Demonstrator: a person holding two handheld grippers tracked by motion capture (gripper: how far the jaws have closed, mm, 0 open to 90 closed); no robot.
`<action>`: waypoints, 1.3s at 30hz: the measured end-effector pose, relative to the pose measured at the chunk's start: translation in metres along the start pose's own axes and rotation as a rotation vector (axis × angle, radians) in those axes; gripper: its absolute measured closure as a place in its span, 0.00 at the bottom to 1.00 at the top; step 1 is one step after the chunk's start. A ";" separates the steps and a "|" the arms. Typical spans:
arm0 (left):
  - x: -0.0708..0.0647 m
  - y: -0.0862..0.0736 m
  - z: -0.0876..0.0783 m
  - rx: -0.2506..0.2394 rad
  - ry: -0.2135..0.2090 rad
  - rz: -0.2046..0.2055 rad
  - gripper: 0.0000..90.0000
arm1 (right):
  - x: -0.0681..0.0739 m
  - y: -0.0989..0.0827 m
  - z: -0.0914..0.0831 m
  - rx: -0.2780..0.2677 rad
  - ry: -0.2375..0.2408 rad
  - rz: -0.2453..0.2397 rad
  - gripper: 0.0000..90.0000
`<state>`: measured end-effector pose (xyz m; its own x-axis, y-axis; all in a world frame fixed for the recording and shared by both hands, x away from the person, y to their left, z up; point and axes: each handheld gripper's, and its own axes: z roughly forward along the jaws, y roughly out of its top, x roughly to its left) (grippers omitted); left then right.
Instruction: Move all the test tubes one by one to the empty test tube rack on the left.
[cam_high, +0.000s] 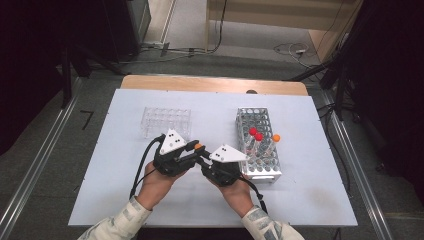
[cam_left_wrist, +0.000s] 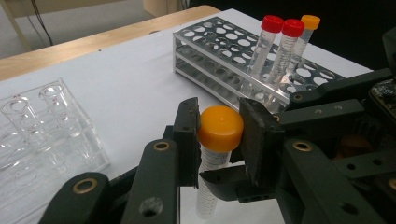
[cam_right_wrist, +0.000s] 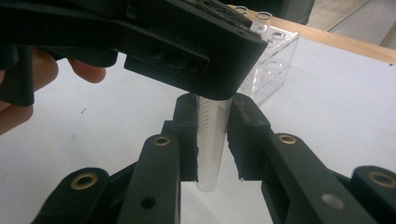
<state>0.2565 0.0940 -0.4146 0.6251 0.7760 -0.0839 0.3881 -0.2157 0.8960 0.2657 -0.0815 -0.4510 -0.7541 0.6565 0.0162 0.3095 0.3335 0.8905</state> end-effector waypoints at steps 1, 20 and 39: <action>0.000 0.000 0.000 0.000 0.000 0.000 0.78 | 0.000 0.000 0.000 0.001 0.003 0.000 0.75; 0.011 0.004 -0.008 -0.024 0.018 -0.034 0.78 | -0.002 -0.006 -0.047 0.028 0.062 -0.048 0.22; 0.050 0.018 -0.026 -0.069 0.116 -0.122 0.78 | -0.055 -0.039 -0.120 0.014 -0.053 0.047 0.21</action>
<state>0.2770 0.1448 -0.3913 0.4926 0.8579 -0.1463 0.4059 -0.0777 0.9106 0.2254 -0.2120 -0.4324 -0.7073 0.7061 0.0336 0.3519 0.3104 0.8831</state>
